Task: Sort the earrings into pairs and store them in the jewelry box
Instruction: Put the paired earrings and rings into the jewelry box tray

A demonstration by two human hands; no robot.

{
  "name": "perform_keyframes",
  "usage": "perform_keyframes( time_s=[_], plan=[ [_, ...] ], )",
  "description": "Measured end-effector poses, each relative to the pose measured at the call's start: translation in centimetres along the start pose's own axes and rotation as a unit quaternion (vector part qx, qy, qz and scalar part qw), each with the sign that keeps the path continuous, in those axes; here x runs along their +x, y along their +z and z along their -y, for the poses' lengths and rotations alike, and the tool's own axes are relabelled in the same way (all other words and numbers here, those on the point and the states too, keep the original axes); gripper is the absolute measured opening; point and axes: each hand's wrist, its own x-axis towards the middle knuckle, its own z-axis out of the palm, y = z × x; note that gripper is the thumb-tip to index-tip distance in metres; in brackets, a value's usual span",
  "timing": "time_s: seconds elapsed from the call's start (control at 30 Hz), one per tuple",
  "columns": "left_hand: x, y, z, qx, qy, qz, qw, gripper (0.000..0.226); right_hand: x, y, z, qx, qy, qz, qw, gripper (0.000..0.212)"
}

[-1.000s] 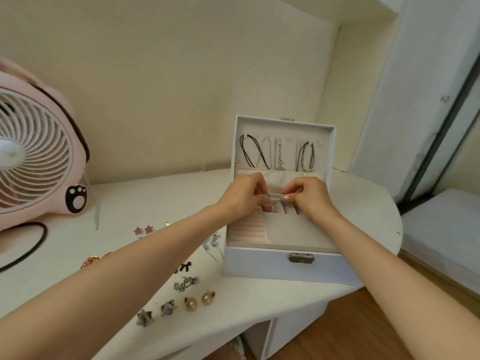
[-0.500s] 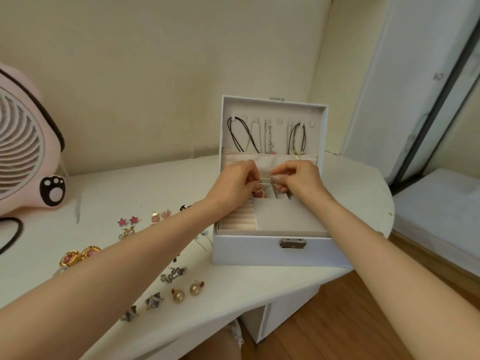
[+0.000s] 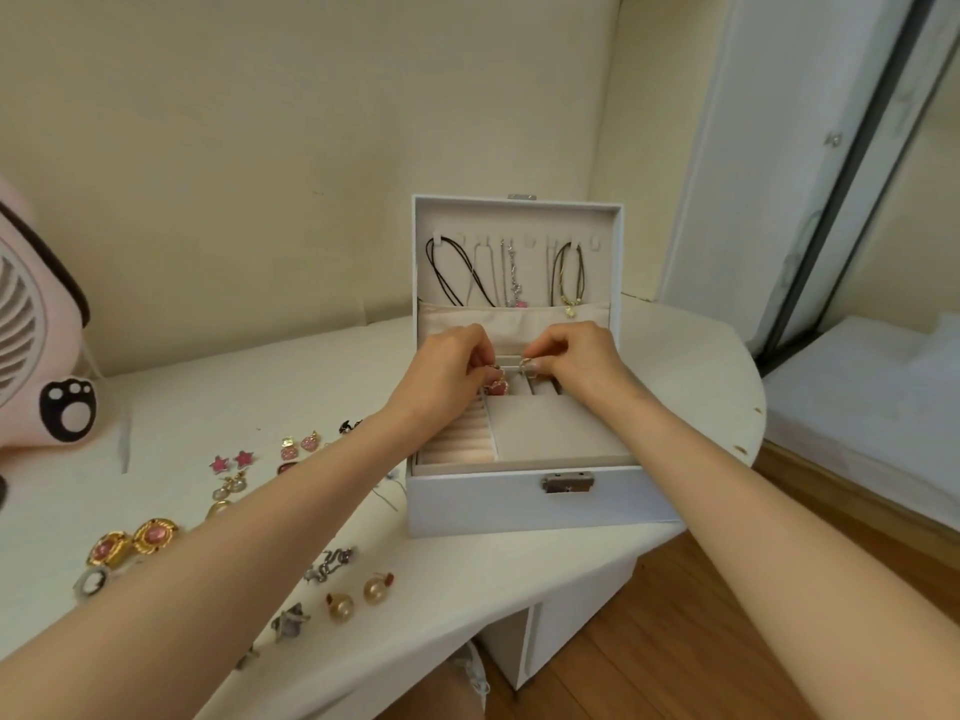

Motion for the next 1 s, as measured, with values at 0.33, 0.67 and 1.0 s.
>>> perform_keyframes(
  time_s=[0.33,0.67,1.0],
  plan=[
    [0.0,0.0,0.1,-0.007,-0.001,-0.015,1.0,0.009,-0.1,0.4,0.1,-0.055,-0.036,0.004,0.998,0.013],
    [0.0,0.1,-0.2,-0.036,-0.017,-0.024,0.999,0.015,-1.3,0.2,1.4,0.005,-0.14,-0.03,0.99,0.017],
    [0.8,-1.1,-0.8,-0.313,-0.161,0.01,0.936,0.011,-1.3,0.4,1.9,-0.04,-0.268,-0.008,0.963,0.026]
  ],
)
